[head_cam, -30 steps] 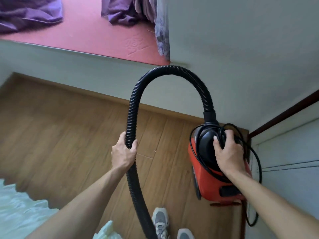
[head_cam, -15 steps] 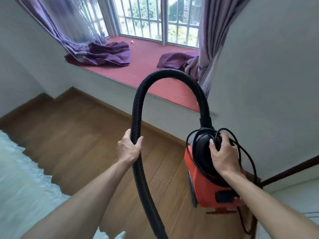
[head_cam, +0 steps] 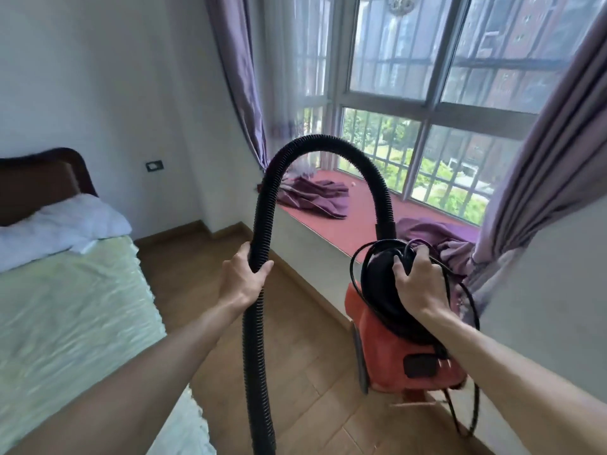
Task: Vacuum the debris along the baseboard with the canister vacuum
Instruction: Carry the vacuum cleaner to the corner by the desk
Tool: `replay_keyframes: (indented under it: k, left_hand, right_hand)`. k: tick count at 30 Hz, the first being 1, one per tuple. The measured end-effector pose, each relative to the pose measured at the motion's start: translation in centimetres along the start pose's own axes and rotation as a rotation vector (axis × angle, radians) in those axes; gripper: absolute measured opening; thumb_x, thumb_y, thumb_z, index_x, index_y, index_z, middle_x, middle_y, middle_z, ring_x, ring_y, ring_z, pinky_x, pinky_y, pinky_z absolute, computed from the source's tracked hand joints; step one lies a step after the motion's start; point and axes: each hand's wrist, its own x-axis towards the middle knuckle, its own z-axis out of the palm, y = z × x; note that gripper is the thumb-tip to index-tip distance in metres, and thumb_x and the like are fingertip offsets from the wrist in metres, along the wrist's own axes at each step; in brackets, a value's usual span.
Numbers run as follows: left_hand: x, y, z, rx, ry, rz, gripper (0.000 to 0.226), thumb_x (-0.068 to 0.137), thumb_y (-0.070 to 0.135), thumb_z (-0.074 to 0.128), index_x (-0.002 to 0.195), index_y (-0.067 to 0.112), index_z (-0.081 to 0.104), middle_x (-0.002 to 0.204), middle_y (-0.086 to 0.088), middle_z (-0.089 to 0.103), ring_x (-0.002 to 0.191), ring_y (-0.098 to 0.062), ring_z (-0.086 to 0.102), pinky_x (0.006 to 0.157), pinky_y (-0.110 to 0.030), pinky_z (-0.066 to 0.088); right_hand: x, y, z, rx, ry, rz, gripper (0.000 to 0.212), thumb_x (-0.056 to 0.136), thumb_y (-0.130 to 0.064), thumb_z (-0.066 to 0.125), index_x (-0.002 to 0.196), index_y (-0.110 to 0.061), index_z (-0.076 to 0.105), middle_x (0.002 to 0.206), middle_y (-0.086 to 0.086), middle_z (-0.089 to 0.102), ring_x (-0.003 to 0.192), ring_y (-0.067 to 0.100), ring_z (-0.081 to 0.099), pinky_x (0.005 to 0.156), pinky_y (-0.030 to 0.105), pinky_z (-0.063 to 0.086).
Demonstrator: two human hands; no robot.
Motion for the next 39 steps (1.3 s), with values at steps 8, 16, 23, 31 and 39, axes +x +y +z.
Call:
replay_keyframes:
  k: [8, 16, 23, 31, 39]
  left_hand:
    - [1.5, -1.8, -17.5, 0.031, 0.255, -0.012, 0.028, 0.085, 0.036, 0.074, 0.102, 0.017, 0.064, 0.084, 0.011, 0.064, 0.079, -0.017, 0.064, 0.068, -0.024, 0.046]
    - [-0.4, -3.8, -30.3, 0.078, 0.495, -0.124, 0.043, 0.091, 0.027, 0.068, 0.127, 0.005, 0.059, 0.118, -0.012, 0.068, 0.113, -0.032, 0.060, 0.087, -0.032, 0.044]
    - [-4.5, -7.6, -39.4, 0.185, 0.681, -0.314, 0.036, 0.093, 0.031, 0.065, 0.120, 0.009, 0.059, 0.108, -0.008, 0.069, 0.104, -0.030, 0.064, 0.071, -0.030, 0.040]
    - [-16.3, -10.0, -46.9, 0.365, 0.935, -0.569, 0.040, 0.095, 0.038, 0.061, 0.129, 0.017, 0.057, 0.109, -0.002, 0.069, 0.104, -0.029, 0.064, 0.073, -0.034, 0.047]
    - [-31.3, -9.7, -53.6, 0.366, 1.189, -0.722, 0.029, 0.091, 0.036, 0.064, 0.113, 0.018, 0.056, 0.095, 0.002, 0.063, 0.086, -0.024, 0.063, 0.066, -0.020, 0.050]
  right_hand:
    - [1.3, -17.6, 3.0, 0.177, -0.058, -0.198, 0.025, 0.097, -0.022, 0.057, 0.108, -0.001, 0.049, 0.071, 0.004, 0.053, 0.073, 0.032, 0.056, 0.063, 0.035, 0.039]
    - [-1.1, -30.6, 8.2, 0.315, -0.254, -0.320, 0.025, 0.097, -0.029, 0.056, 0.107, -0.007, 0.049, 0.078, 0.007, 0.056, 0.077, 0.032, 0.058, 0.071, 0.043, 0.052]
    - [-5.3, -40.2, 13.0, 0.378, -0.469, -0.474, 0.027, 0.096, -0.032, 0.055, 0.107, -0.008, 0.048, 0.093, 0.014, 0.063, 0.086, 0.039, 0.062, 0.074, 0.043, 0.053]
    - [-14.1, -49.3, 16.1, 0.480, -0.706, -0.772, 0.023, 0.098, -0.027, 0.053, 0.111, -0.010, 0.046, 0.079, 0.002, 0.055, 0.062, 0.019, 0.047, 0.053, 0.033, 0.035]
    - [-27.6, -55.6, 15.7, 0.632, -1.006, -0.945, 0.022, 0.098, -0.025, 0.054, 0.111, -0.008, 0.048, 0.089, 0.007, 0.055, 0.081, 0.030, 0.054, 0.068, 0.037, 0.045]
